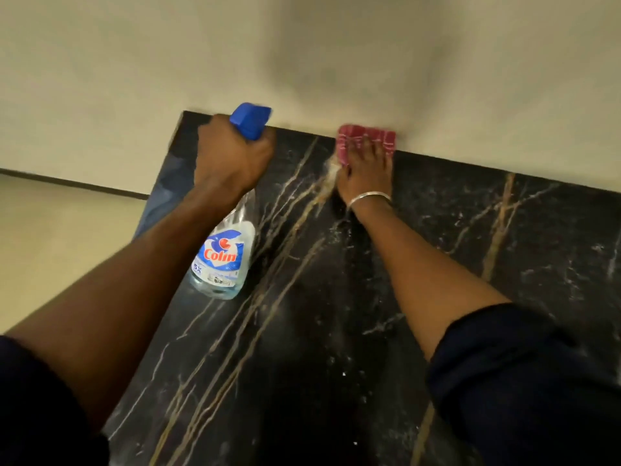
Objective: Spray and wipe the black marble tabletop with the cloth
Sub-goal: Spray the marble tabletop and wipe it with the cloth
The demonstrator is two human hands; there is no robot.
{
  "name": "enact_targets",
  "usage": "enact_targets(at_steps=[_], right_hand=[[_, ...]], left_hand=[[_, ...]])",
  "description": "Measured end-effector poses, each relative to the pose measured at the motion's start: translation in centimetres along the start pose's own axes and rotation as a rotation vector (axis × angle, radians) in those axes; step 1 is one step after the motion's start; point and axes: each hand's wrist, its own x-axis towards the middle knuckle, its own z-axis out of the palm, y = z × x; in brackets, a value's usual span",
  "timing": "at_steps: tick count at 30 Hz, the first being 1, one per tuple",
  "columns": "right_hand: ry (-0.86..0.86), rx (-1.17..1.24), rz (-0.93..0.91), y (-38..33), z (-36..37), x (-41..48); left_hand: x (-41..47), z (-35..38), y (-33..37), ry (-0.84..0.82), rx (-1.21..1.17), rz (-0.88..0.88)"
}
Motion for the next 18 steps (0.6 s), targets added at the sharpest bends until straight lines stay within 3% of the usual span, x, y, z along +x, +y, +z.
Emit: enact_targets(at_steps=[3, 10, 18], right_hand=[[-0.046, 0.018, -0.108, -8.5, 1.7, 2.3], [-0.03, -0.016, -0.284, -19.4, 4.2, 4.6], [-0.068, -0.037, -0.466, -24.4, 5.2, 6.6]], left_hand=[[0.2, -3.6, -2.8, 0.057, 0.007, -0.021], [1.0, -8.7, -9.0, 0.122, -0.024, -0.148], [-0.5, -11.4, -13.0, 0.148, -0.054, -0.201]])
